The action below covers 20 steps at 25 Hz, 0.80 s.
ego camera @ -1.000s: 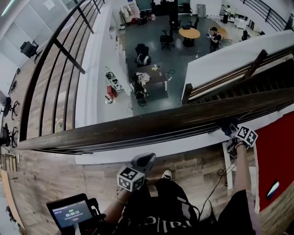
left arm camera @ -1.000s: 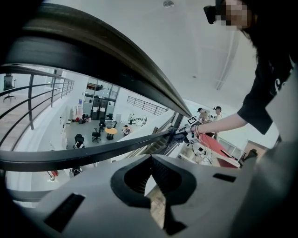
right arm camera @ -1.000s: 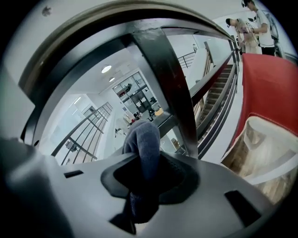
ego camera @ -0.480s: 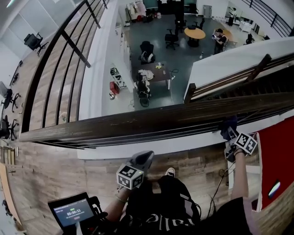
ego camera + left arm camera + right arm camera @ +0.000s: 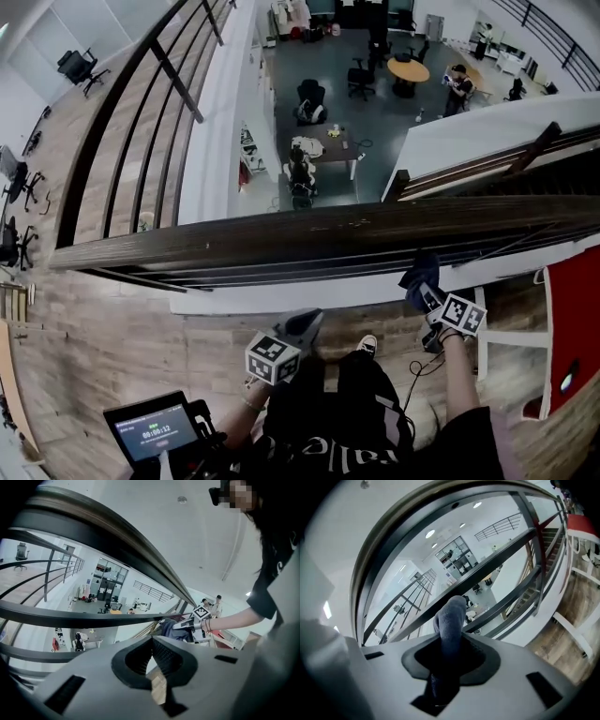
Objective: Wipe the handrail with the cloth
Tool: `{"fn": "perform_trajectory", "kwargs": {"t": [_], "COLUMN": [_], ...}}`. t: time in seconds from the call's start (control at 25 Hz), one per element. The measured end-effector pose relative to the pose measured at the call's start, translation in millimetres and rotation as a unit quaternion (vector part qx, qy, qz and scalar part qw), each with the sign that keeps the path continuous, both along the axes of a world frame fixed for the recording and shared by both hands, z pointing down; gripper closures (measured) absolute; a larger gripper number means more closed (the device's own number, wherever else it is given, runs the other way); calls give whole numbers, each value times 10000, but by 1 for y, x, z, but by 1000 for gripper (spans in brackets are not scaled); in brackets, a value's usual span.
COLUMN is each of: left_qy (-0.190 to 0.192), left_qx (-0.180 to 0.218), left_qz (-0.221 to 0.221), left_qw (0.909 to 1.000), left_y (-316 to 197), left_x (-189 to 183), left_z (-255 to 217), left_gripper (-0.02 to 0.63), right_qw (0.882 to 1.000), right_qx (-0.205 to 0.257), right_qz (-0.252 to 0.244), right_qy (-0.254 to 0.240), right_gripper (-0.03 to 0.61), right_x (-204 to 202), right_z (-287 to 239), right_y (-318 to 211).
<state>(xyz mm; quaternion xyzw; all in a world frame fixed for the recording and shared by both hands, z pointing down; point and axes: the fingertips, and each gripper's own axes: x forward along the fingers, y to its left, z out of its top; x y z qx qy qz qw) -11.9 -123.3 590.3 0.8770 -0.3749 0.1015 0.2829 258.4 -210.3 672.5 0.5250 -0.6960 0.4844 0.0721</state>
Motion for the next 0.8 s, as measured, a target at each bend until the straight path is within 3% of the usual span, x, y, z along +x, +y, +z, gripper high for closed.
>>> {"fn": "perform_trajectory", "kwargs": {"t": [0.16,0.36,0.8], "left_qy": [-126,-108,-358], "left_qx": [20,-103,-361], "left_qz": [-62,-456,-1484], "left_qw": [9999,9989,9876], "left_y": [22,40,72], "left_x": [-66,-141,-269], "left_z": [1,23,77], "left_gripper": [611,611,611], "right_qw": [9982,9901,9616], "right_qx": [-82,-205,-546], "right_qz": [-578,-1375,-2680], "right_qy": [-108,-195,-239], "right_gripper": [480,480,480], "right_x": [-120,-255,-460], "right_z": [1,27,80], "right_y": [14,21,35]}}
